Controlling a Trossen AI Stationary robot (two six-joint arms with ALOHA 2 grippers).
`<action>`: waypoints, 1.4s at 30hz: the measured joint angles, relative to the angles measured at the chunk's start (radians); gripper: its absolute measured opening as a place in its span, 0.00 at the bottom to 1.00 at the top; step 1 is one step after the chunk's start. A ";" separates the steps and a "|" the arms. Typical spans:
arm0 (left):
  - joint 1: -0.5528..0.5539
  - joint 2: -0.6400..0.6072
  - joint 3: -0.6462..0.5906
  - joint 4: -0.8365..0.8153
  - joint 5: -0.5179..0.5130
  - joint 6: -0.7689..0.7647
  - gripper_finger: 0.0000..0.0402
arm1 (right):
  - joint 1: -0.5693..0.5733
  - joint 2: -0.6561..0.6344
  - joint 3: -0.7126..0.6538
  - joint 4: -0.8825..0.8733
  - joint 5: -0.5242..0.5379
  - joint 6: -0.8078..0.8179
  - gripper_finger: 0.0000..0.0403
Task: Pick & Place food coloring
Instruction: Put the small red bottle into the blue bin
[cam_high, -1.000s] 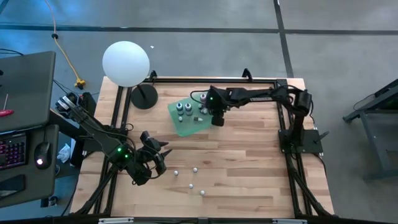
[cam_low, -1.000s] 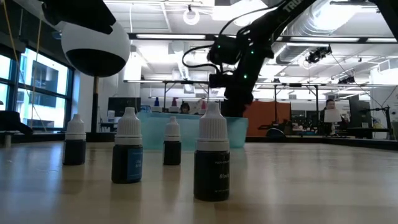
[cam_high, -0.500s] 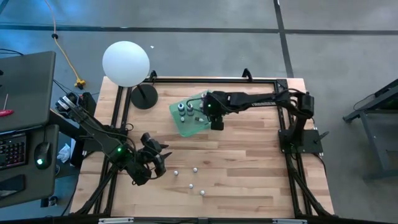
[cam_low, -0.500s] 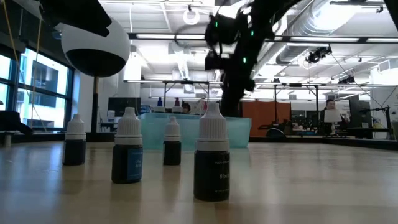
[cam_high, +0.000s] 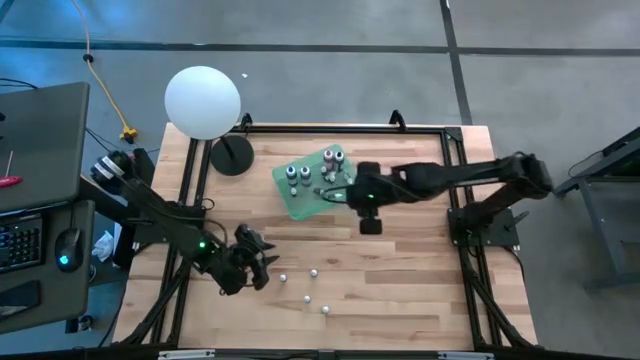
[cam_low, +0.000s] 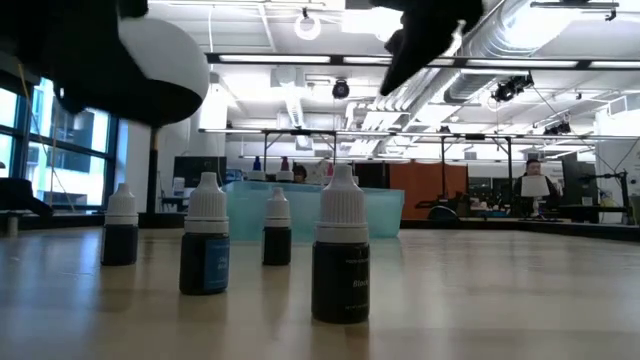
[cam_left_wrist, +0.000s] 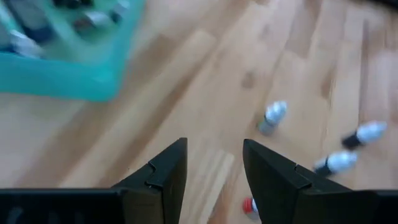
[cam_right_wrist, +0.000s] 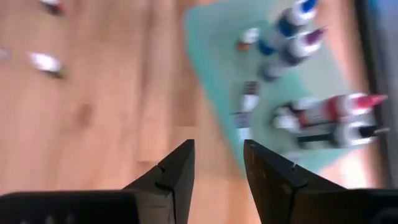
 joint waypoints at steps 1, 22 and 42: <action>0.002 0.021 -0.017 0.054 0.027 0.029 0.38 | 0.009 -0.025 -0.046 0.040 -0.036 0.023 0.32; 0.046 0.303 -0.042 0.382 0.309 0.227 0.38 | 0.160 -0.203 -0.766 0.990 -0.161 0.151 0.31; 0.211 0.157 -0.041 0.363 0.070 0.302 0.17 | 0.160 -0.203 -0.766 0.992 -0.100 0.163 0.31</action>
